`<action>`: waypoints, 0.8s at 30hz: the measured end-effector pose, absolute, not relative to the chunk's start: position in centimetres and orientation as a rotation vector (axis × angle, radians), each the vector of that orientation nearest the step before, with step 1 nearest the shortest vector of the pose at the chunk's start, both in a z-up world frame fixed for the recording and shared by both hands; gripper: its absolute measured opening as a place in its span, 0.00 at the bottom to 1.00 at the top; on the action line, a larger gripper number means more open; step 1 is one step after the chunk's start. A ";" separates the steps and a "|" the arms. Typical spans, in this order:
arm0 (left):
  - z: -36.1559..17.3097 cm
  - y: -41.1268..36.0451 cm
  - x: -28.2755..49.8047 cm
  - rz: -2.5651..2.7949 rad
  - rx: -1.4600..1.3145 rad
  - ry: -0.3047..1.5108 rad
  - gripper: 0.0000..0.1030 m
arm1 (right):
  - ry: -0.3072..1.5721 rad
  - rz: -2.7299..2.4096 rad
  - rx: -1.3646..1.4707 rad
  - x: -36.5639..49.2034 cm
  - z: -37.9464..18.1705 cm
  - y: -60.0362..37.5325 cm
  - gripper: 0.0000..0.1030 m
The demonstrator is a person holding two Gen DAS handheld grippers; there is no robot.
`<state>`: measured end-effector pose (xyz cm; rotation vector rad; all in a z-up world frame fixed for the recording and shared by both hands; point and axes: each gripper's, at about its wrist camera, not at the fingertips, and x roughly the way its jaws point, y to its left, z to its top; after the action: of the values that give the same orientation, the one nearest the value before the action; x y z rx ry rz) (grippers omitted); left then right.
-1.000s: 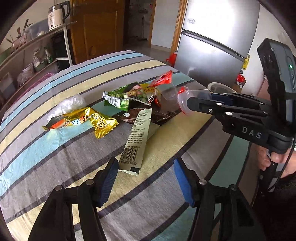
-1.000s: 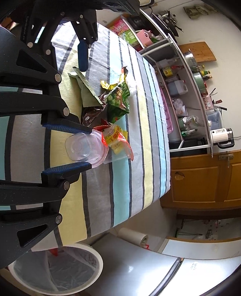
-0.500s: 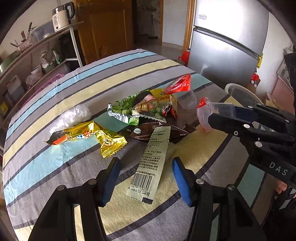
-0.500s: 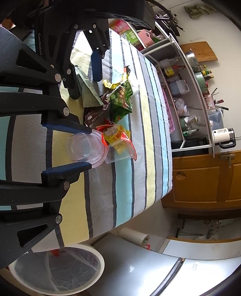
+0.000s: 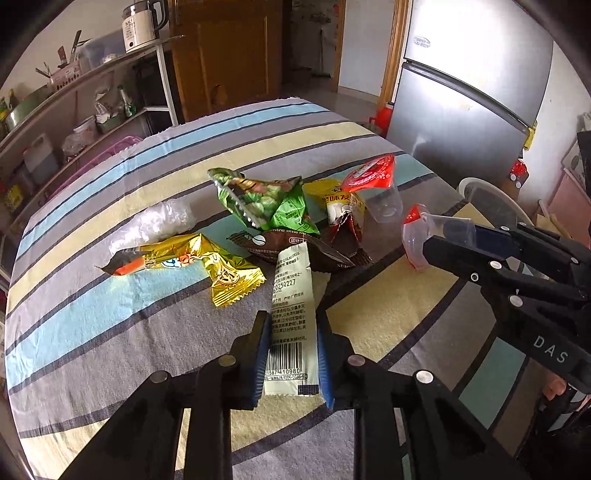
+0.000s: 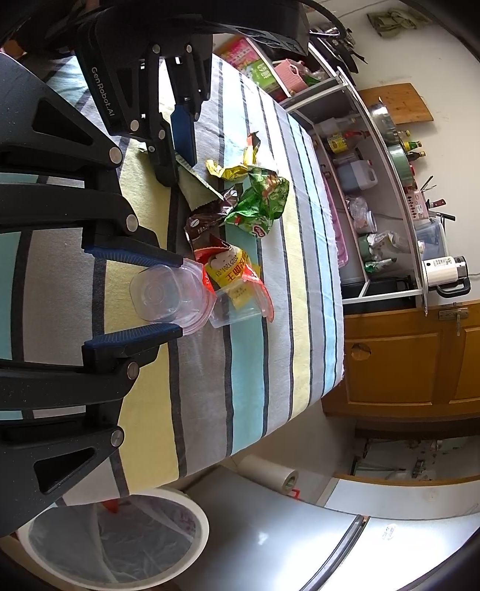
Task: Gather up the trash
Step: 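Grasp the white barcode strip with the left tool while the right tool holds the cup, then carry the strip and the cup over the wastebasket with both tools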
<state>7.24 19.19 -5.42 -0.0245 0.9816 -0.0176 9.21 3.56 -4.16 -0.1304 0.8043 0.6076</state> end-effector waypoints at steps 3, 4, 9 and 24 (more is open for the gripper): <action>-5.4 19.1 6.9 -0.004 -0.040 0.977 0.20 | 0.802 0.607 -0.128 8.9 -4.1 3.5 0.31; -5.3 19.1 6.7 0.002 -0.046 0.973 0.20 | 0.800 0.606 -0.127 8.9 -4.1 3.5 0.31; -4.4 18.8 5.7 0.011 -0.085 0.941 0.18 | 0.778 0.607 -0.126 8.3 -3.6 3.1 0.31; -2.0 16.1 5.8 -0.033 -0.135 0.882 0.18 | 0.734 0.556 -0.081 7.3 -2.1 0.0 0.31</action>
<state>5.78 16.06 -2.02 -0.1345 0.8816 -0.0334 7.34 0.05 -2.06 -0.0811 0.7342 0.5557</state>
